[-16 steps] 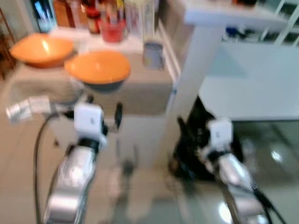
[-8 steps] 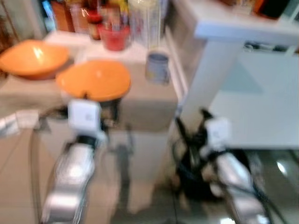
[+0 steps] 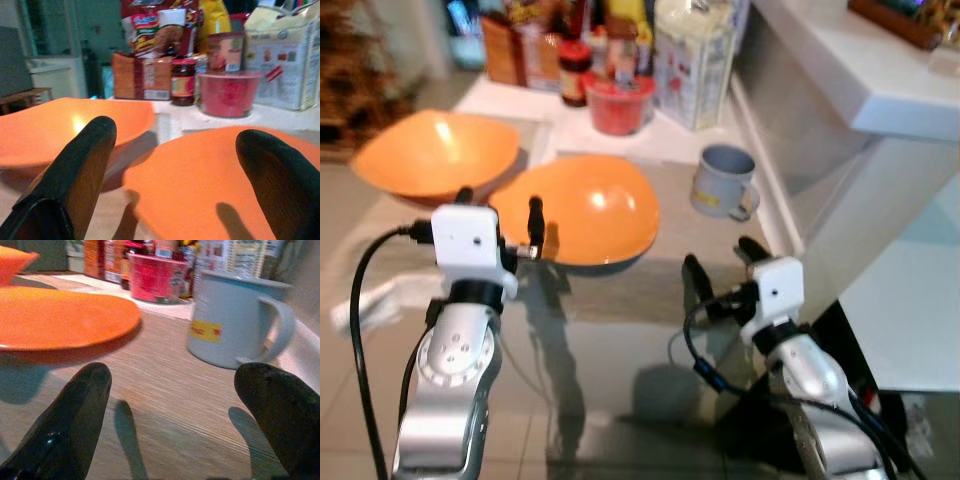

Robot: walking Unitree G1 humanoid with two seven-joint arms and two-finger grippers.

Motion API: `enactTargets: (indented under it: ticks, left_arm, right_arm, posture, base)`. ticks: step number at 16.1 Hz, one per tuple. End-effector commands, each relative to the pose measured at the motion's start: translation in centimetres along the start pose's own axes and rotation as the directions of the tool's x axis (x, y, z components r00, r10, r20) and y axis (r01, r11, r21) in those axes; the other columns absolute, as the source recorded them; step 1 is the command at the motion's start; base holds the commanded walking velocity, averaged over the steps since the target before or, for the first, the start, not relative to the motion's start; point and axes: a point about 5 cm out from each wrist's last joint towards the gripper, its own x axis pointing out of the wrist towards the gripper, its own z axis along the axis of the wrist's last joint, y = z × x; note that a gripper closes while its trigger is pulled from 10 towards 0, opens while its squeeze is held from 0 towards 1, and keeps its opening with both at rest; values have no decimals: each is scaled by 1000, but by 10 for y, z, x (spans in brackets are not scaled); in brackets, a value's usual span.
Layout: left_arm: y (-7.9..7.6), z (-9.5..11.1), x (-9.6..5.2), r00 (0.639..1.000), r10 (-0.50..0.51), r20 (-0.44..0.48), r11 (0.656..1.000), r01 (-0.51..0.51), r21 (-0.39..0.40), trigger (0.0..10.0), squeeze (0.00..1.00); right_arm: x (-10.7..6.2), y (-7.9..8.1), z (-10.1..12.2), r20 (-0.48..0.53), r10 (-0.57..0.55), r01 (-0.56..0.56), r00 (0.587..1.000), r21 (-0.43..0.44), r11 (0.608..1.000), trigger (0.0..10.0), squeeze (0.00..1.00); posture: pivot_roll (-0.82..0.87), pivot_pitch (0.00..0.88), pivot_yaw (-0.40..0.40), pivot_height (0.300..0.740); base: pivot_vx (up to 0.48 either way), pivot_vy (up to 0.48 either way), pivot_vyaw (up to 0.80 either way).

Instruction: Setting the table

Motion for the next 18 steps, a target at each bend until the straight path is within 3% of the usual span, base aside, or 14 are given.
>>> enactTargets:
  ticks: [1,2,5,7,10,12,18]
  left_arm:
    - [-3,2,-1,1000,-1,4,1000,1,8,10000,0]
    - [-4,2,-1,1000,-3,6,1000,3,8,10000,0]
    - [-6,2,-1,1000,-22,-2,1000,22,10,10000,0]
    - [-12,-3,-3,996,-75,-51,997,74,-18,10000,0]
    - [-19,-13,-6,971,-172,-166,977,147,-152,10000,0]
    - [-16,-20,3,953,-180,-242,948,102,-303,10000,0]
    - [5,-30,28,940,-121,-318,879,-47,-474,10000,0]
  right_arm:
    - [-2,-5,4,17,-15,16,1000,-7,1000,10000,196]
    - [-2,-5,4,14,-17,17,1000,-11,1000,10000,220]
    - [1,-8,3,5,-29,29,1000,-18,999,10000,157]
    - [0,-7,2,3,-24,24,1000,-17,1000,10000,149]
    - [-2,-5,0,-4,-17,17,1000,-13,1000,10000,161]
    - [-3,-4,0,-7,-15,15,1000,-11,1000,10000,161]
    - [-9,-2,1,-9,-19,19,1000,-4,1000,10000,165]
  posture:
    - [120,21,-91,740]
    - [121,19,-95,740]
    - [125,15,-96,740]
    - [127,15,-95,740]
    - [130,22,-93,740]
    - [127,23,-90,740]
    - [107,32,-82,740]
  base:
    - [0,0,788]
    - [0,0,769]
    - [0,0,0]
    - [0,0,0]
    - [0,0,0]
    - [0,0,0]
    - [0,0,0]
